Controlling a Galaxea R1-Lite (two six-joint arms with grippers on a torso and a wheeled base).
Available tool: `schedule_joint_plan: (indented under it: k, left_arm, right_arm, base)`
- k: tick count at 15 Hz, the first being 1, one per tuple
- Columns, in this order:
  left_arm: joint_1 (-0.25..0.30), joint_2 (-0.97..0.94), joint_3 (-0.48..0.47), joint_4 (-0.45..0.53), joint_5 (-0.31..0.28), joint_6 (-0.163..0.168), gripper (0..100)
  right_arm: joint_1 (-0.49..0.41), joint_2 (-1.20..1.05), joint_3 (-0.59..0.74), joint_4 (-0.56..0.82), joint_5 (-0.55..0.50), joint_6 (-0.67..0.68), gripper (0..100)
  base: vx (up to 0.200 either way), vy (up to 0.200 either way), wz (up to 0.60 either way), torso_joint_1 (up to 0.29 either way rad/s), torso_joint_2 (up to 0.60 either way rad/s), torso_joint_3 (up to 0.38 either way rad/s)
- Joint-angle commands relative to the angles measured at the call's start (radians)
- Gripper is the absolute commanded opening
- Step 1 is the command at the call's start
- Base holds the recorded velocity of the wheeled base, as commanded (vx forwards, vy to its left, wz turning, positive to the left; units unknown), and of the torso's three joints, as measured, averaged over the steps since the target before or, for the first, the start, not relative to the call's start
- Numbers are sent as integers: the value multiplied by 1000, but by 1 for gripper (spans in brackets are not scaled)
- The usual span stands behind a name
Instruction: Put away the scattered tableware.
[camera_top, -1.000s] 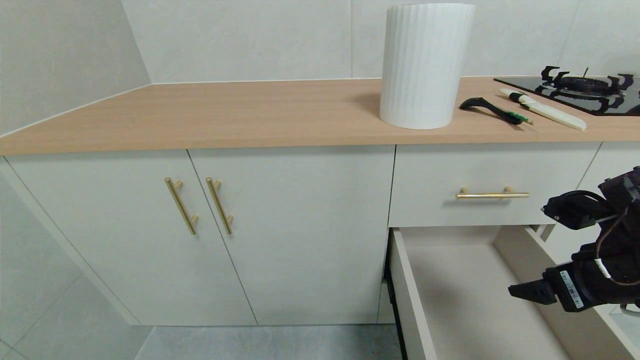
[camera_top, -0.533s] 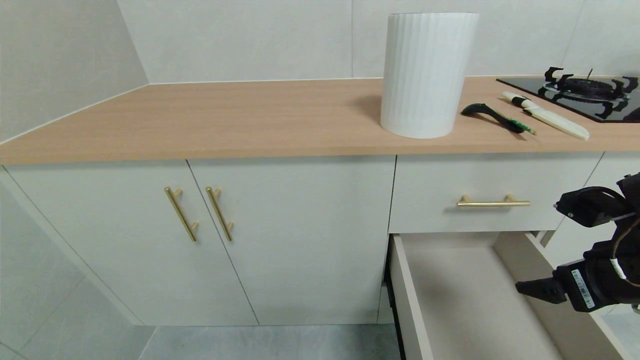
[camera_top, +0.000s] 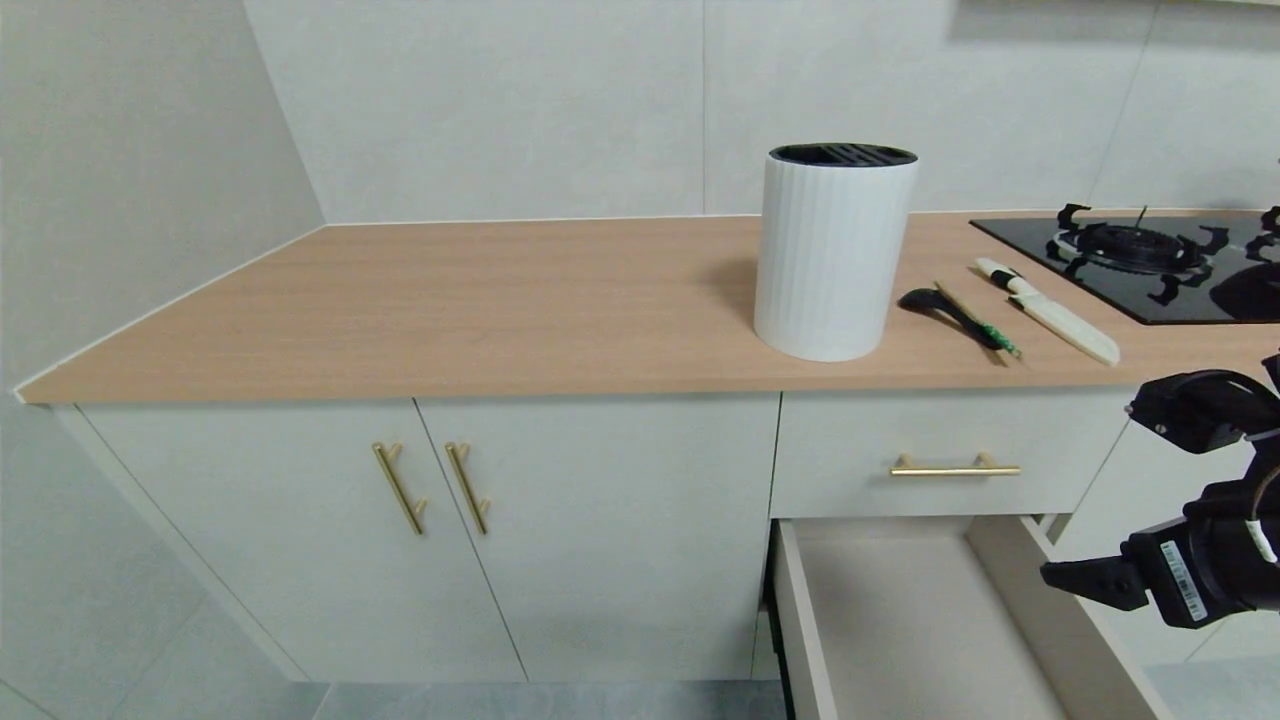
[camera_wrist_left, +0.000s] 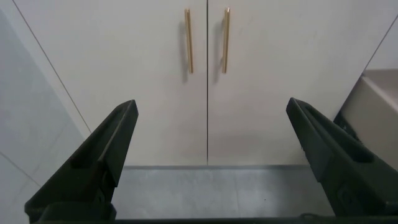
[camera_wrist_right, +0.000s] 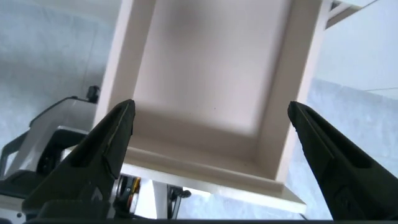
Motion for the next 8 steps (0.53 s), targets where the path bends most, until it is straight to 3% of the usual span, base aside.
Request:
schedule_joint_plan:
  k: [1, 4, 8]
  left_arm:
    - [0, 2, 0, 0, 1, 0, 100]
    - [0, 2, 0, 0, 1, 0, 100]
    - [0, 2, 0, 0, 1, 0, 100]
  right_arm:
    - [0, 2, -1, -1, 0, 0, 100]
    - [0, 2, -1, -7, 0, 0, 100]
    - [3, 5, 36, -162, 3, -14, 100]
  base:
    - [0, 0, 0, 183, -466, -281]
    - [0, 0, 0, 194, -478, -290]
    - [0, 0, 0, 172, -411, -238]
